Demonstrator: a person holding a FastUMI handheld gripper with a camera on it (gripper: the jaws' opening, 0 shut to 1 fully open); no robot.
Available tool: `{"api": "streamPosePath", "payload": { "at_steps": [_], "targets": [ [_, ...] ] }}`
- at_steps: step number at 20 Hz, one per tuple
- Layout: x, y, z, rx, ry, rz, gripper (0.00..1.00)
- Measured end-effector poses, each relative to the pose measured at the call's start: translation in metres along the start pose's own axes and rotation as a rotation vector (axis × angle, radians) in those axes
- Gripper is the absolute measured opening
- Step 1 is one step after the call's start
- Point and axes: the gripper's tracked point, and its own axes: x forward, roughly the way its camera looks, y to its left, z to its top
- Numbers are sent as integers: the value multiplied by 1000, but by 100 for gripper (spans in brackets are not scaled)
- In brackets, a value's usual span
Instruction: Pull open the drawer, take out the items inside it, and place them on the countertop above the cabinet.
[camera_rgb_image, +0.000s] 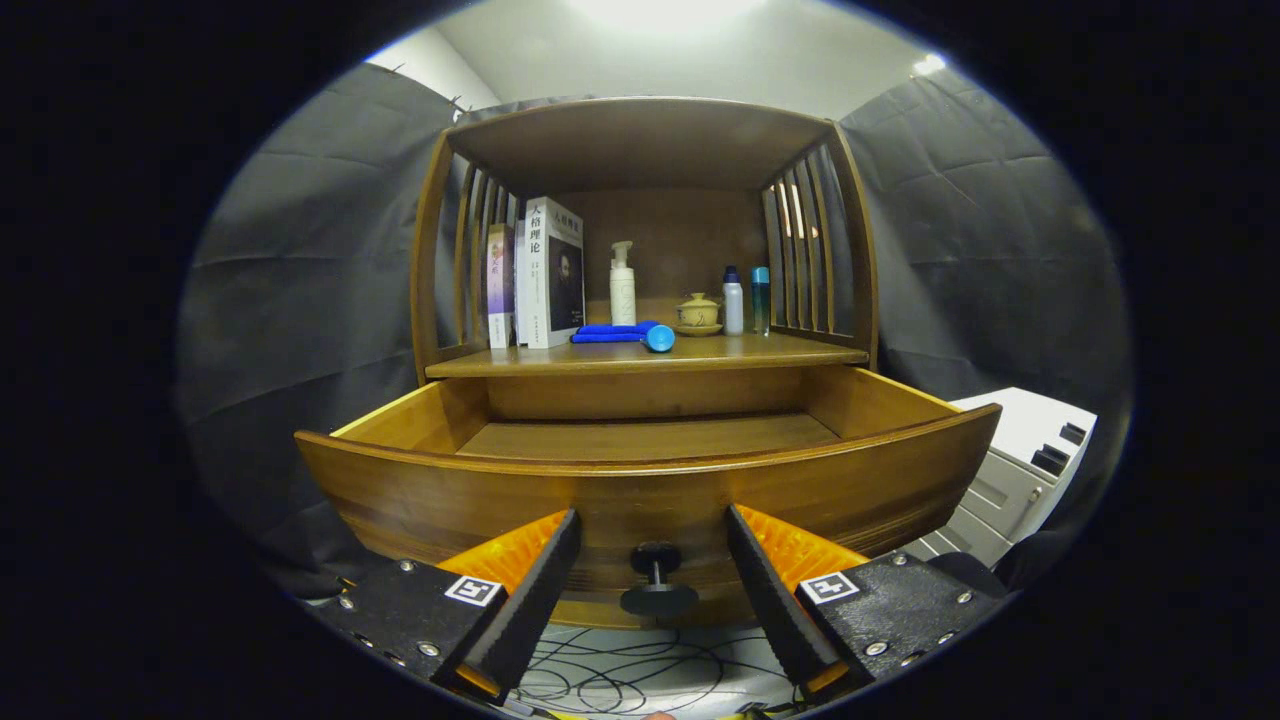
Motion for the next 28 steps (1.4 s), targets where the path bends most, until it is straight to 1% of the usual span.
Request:
{"api": "streamPosePath", "payload": {
  "at_steps": [2,6,8,9,15,19,23,28],
  "targets": [
    [9,1,3,-3,-6,16,93],
    [26,0,10,-13,-19,17,93],
    [37,0,21,-67,-42,10,93],
    [46,0,19,-89,-23,4,93],
    [85,5,27,-76,-30,-10,93],
    [106,1,27,-71,-43,3,94],
    [129,-3,28,-9,-33,17,95],
    [157,-3,32,-30,-36,20,95]
  ]
}}
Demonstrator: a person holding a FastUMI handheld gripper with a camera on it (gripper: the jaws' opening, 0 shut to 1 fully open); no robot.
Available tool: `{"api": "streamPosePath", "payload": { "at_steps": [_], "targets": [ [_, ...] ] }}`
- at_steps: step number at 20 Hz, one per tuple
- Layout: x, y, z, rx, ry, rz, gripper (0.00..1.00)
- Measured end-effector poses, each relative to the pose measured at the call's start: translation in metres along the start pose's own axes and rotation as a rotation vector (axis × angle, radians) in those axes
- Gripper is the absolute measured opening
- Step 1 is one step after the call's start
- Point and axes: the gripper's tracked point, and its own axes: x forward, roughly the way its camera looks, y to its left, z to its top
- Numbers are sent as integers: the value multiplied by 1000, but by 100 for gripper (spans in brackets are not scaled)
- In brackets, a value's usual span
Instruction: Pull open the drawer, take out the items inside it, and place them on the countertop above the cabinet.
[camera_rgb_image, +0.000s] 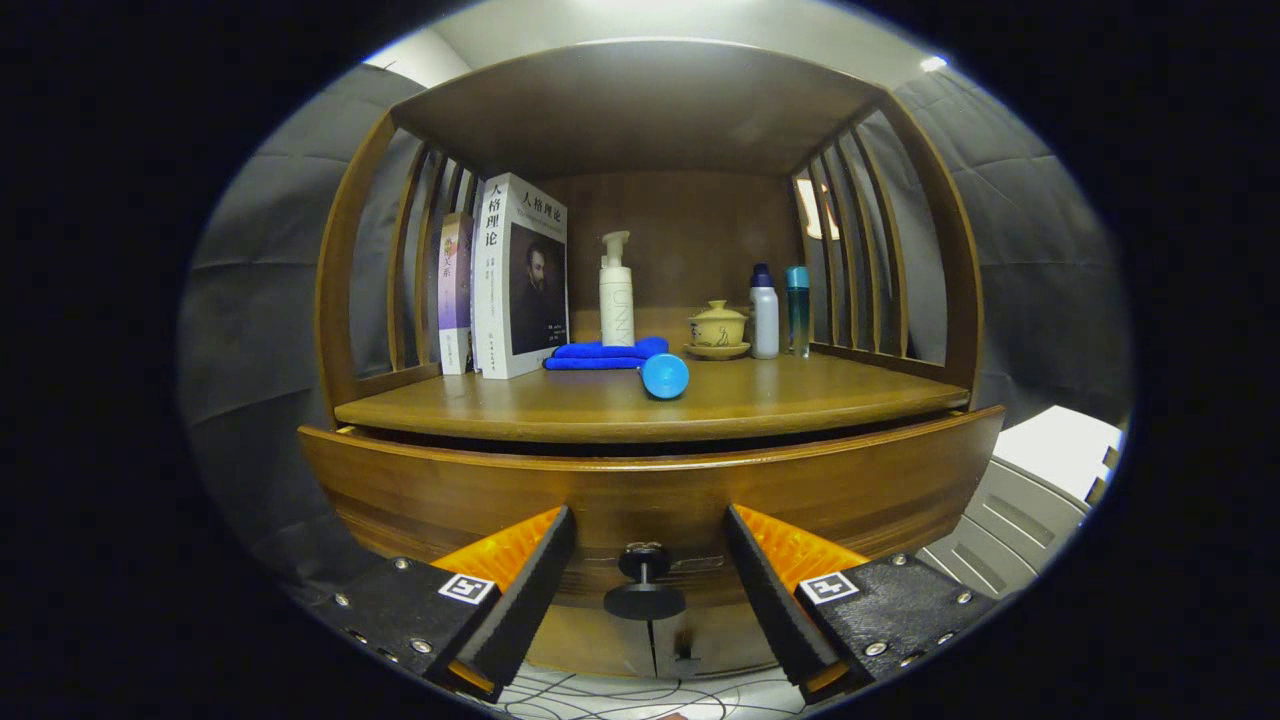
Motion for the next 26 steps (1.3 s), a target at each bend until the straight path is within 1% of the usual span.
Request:
{"api": "streamPosePath", "payload": {
  "at_steps": [5,8,11,13,15,17,19,21,24,26],
  "targets": [
    [22,-2,3,-5,-12,-13,95],
    [19,-3,3,0,-11,-19,95],
    [13,-16,11,-47,17,-13,95],
    [0,-37,36,-65,-6,-22,95],
    [-16,-50,68,-43,-37,-14,95],
    [-30,-64,118,-14,-100,-10,95],
    [-48,-76,169,-15,-159,-5,95],
    [-72,-84,211,-24,-197,-11,95],
    [-115,-77,245,-75,-201,0,95],
    [-145,-64,242,-117,-135,8,95]
  ]
}}
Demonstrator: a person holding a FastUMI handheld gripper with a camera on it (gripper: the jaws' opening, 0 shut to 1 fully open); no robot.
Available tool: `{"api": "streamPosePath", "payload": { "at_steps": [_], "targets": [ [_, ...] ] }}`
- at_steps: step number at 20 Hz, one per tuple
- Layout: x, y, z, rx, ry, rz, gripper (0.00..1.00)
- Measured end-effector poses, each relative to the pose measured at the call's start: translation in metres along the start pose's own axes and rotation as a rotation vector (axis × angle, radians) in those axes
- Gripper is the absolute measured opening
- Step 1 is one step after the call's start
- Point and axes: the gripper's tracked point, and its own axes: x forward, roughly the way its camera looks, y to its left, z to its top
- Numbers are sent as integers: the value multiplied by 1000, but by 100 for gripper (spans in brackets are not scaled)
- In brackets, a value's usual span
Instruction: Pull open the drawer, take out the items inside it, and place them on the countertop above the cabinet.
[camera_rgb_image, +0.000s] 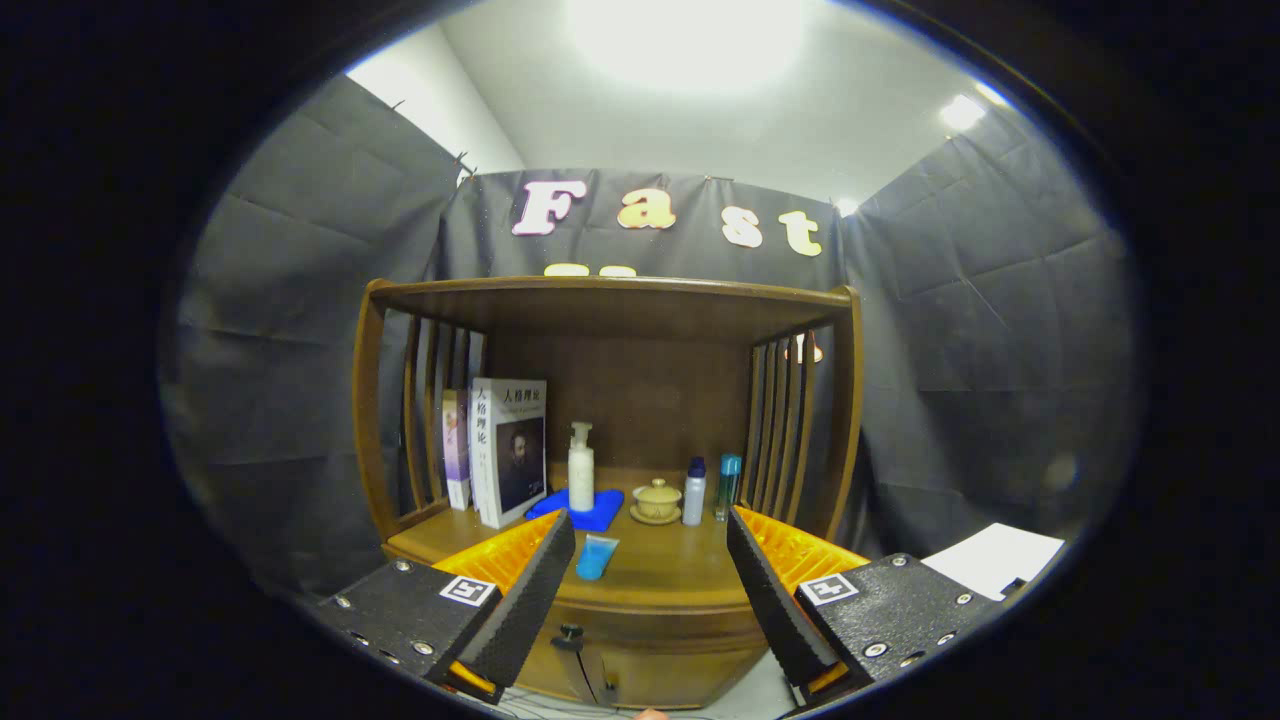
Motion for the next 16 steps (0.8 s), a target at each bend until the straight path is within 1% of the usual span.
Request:
{"api": "streamPosePath", "payload": {
  "at_steps": [2,4,5,6,8,9,11,12,14,16],
  "targets": [
    [-22,13,7,-45,-7,8,95],
    [-35,23,5,-58,-6,-4,95],
    [-39,33,3,-57,7,18,95],
    [-41,39,6,-47,4,24,95],
    [-42,41,2,10,14,-9,95],
    [-46,49,-1,53,23,2,95],
    [-60,78,6,102,34,119,95],
    [-60,80,11,91,20,149,95],
    [-60,63,19,36,-15,98,95],
    [-62,54,25,9,-41,58,95]
  ]
}}
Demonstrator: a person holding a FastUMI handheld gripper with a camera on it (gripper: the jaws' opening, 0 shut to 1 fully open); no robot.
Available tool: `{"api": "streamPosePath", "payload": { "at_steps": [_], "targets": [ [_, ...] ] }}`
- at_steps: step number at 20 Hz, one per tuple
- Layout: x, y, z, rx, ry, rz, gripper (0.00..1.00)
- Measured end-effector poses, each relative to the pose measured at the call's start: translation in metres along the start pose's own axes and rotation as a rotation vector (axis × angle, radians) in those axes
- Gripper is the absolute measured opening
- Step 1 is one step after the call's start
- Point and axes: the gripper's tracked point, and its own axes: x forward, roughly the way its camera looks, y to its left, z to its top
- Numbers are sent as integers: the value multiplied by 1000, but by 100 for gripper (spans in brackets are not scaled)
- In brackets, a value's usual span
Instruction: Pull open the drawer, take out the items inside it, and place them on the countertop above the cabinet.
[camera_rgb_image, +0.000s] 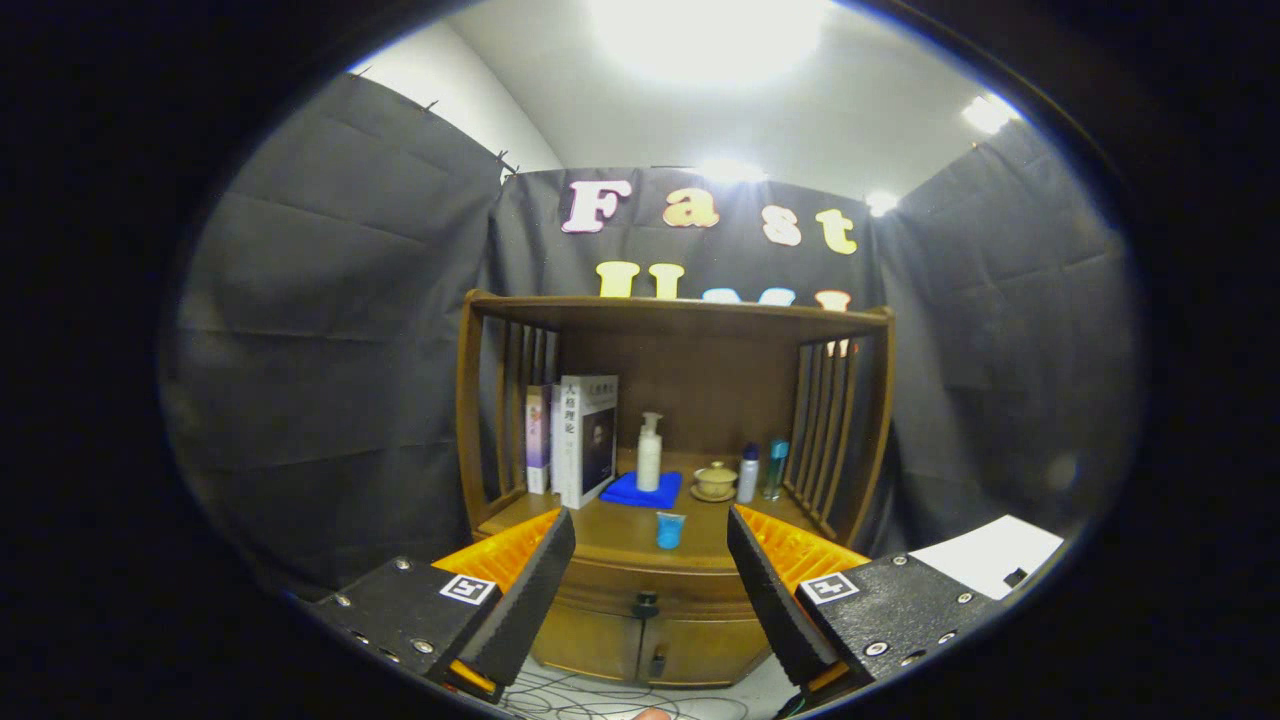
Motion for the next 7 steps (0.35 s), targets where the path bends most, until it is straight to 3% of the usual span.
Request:
{"api": "streamPosePath", "payload": {
  "at_steps": [7],
  "targets": [
    [-1,-1,3,13,-28,-5,95]
  ]
}}
